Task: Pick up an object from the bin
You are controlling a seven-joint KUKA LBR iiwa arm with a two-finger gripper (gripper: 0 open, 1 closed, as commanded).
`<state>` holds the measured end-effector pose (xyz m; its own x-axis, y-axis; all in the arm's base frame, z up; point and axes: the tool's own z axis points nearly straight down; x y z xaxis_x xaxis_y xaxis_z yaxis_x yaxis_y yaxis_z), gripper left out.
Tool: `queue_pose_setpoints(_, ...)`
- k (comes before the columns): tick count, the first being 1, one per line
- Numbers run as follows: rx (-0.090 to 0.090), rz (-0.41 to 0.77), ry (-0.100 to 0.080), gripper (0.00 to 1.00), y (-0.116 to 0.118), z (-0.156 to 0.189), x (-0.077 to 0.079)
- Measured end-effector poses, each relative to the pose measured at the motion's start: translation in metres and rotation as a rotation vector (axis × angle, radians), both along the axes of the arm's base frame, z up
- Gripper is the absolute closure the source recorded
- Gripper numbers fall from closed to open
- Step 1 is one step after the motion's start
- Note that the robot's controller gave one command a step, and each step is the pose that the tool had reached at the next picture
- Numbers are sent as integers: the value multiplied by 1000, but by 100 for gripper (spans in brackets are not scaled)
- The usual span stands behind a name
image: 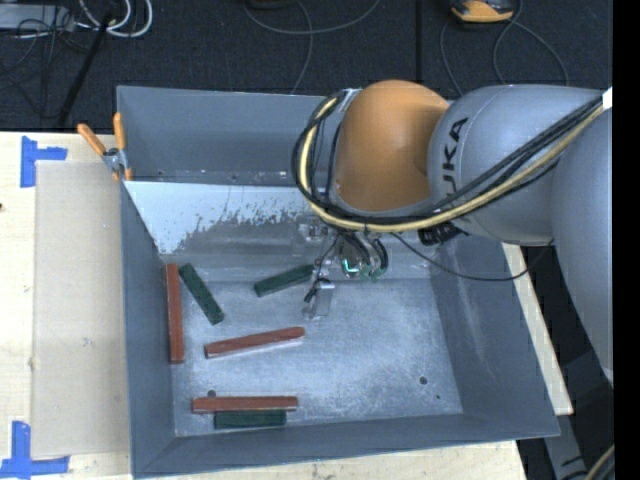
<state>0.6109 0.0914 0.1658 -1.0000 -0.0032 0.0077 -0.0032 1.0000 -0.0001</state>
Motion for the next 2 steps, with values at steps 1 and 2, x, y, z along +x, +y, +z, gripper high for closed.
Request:
queue_pose_setpoints(1, 2, 67, -8, 0, -22, -97, 3)
queue_pose_setpoints(2, 2, 65, -14, 100, -21, -89, 6)
